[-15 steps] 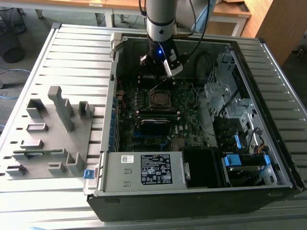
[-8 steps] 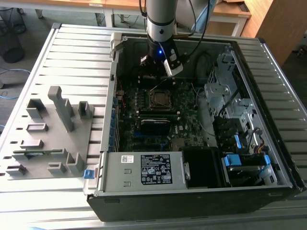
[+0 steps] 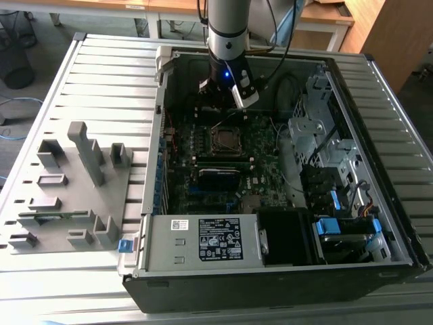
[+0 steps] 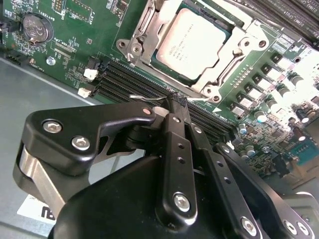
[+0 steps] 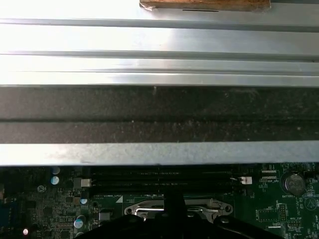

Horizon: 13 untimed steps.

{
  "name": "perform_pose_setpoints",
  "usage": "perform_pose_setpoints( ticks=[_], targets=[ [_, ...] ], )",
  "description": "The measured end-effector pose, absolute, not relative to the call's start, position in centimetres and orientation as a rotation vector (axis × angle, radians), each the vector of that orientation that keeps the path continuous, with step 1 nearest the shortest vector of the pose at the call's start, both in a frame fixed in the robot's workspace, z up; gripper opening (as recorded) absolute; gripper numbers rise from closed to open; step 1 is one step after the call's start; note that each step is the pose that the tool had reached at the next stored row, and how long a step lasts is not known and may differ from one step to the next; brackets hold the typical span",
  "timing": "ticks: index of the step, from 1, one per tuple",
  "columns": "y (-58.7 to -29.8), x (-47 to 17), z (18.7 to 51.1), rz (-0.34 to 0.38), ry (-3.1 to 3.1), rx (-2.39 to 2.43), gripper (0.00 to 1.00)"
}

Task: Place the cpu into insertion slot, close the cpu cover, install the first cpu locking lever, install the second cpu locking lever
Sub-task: 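Install the first cpu locking lever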

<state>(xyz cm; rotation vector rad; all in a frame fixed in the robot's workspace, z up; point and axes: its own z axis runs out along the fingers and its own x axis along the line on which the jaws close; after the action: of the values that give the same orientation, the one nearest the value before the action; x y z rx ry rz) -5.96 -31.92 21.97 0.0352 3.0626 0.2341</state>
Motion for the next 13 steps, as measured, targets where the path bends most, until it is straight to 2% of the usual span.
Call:
perform_pose_setpoints(
  ticks=[13],
  targets=[
    [-31.91, -5.88, 21.34, 0.227, 3.063, 0.035, 0.1]
  ],
)
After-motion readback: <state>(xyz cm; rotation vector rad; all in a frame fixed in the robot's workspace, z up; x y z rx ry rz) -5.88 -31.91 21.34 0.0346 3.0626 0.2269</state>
